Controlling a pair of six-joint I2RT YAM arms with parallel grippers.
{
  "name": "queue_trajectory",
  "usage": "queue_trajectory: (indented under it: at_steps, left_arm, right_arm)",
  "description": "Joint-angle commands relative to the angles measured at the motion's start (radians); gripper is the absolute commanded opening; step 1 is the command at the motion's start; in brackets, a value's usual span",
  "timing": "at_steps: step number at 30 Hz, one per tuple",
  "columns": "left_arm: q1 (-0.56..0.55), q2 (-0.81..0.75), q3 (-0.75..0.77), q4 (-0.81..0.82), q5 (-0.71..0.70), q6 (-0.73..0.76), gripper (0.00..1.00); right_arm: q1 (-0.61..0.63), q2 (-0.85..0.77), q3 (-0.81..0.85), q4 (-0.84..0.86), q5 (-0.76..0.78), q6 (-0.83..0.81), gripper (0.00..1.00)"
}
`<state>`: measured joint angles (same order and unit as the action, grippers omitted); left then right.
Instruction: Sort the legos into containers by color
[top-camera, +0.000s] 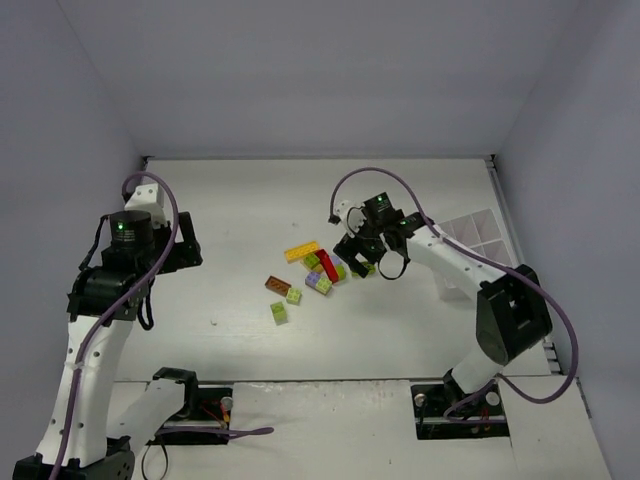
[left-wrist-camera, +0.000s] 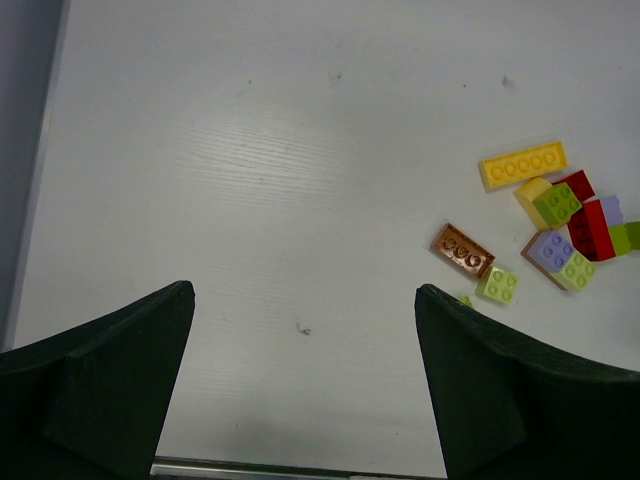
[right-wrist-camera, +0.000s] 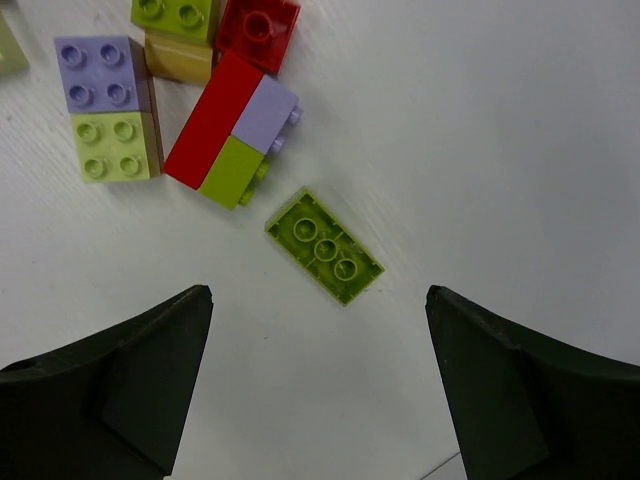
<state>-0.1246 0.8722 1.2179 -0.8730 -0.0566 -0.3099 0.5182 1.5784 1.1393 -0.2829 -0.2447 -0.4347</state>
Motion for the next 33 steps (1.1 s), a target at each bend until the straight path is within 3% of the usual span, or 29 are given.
queue_trajectory:
  at_steps: [1,10,21,30,33]
  left_arm:
    - [-0.004,0.016,0.022,0.006,0.024,0.028,0.85]
    - [-0.004,-0.004,-0.034,0.037,0.081,0.034,0.85]
    - [-0.004,0.004,-0.072,0.049,0.074,0.035,0.85]
    - [-0.004,0.004,-0.086,0.058,0.066,0.041,0.85]
    - [-0.004,0.005,-0.089,0.057,0.066,0.045,0.85]
  right_arm:
    - [0.032,0.049,0.042,-0.028,0.014,-0.111,0.85]
    - [0.092,0.21,0.097,-0.048,0.107,-0.156,0.85]
    - [0.098,0.281,0.14,-0.052,0.206,-0.217,0.84]
    - [0.095,0.347,0.16,-0.052,0.19,-0.231,0.73]
    - [0.095,0.357,0.163,-0.05,0.177,-0.231,0.65]
